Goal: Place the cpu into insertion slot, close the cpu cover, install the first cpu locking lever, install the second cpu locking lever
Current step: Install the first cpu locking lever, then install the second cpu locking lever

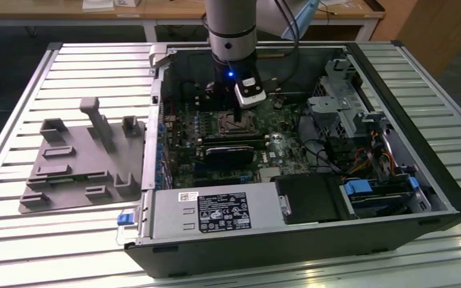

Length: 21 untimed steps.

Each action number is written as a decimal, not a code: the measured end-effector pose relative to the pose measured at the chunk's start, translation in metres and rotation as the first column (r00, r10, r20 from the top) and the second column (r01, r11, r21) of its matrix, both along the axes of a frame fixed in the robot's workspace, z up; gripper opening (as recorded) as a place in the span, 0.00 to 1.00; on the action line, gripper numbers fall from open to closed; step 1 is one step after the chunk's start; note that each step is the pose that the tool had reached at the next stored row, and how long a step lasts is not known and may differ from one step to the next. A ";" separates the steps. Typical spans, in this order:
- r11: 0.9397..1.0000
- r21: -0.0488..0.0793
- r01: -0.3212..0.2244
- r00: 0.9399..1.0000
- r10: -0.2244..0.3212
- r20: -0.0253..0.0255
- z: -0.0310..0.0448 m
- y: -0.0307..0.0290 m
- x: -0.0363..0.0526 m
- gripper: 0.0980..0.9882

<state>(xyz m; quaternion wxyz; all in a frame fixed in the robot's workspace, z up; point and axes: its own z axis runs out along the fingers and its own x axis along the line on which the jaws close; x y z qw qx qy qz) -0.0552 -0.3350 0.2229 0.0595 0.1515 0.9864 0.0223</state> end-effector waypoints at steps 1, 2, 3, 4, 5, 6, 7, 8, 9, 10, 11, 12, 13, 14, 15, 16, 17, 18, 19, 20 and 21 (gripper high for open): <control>1.000 0.000 -0.002 1.000 0.002 0.000 0.0021 0.0000 0.0000 0.00; 1.000 0.000 -0.004 1.000 0.004 0.000 0.0043 0.0000 0.0000 0.00; 1.000 0.000 -0.006 1.000 0.006 0.000 0.0064 0.0000 0.0000 0.00; 1.000 0.000 -0.008 1.000 0.008 0.000 0.0085 0.0000 0.0000 0.00; 1.000 0.000 -0.010 1.000 0.010 0.000 0.0104 0.0000 0.0000 0.00; 1.000 0.000 -0.011 1.000 0.011 0.000 0.0120 0.0000 0.0000 0.00; 1.000 0.000 -0.012 1.000 0.012 0.000 0.0129 0.0000 0.0000 0.00; 1.000 0.000 -0.013 1.000 0.013 0.000 0.0130 0.0000 0.0000 0.00; 1.000 0.000 -0.013 1.000 0.013 0.000 0.0130 0.0000 0.0000 0.00; 1.000 0.000 -0.013 1.000 0.013 0.000 0.0130 0.0000 0.0000 0.00; 1.000 0.000 -0.013 1.000 0.013 0.000 0.0131 0.0000 0.0000 0.00; 1.000 0.000 -0.013 1.000 0.013 0.000 0.0131 0.0000 0.0000 0.00; 1.000 0.000 -0.013 1.000 0.013 0.000 0.0131 0.0000 0.0000 0.00; 1.000 0.000 -0.013 1.000 0.013 0.000 0.0131 0.0000 0.0000 0.00; 1.000 0.000 -0.013 1.000 0.013 0.000 0.0131 0.0000 0.0000 0.00; 1.000 0.000 -0.013 1.000 0.013 0.000 0.0131 0.0000 0.0000 0.00; 1.000 0.000 -0.013 1.000 0.013 0.000 0.0131 0.0000 0.0000 0.00; 1.000 0.000 -0.013 1.000 0.013 0.000 0.0131 0.0000 0.0000 0.00; 1.000 0.000 -0.013 1.000 0.013 0.000 0.0131 0.0000 0.0000 0.00; 1.000 0.000 -0.013 1.000 0.013 0.000 0.0131 0.0000 0.0000 0.00; 1.000 0.000 -0.013 1.000 0.013 0.000 0.0131 0.0000 0.0000 0.00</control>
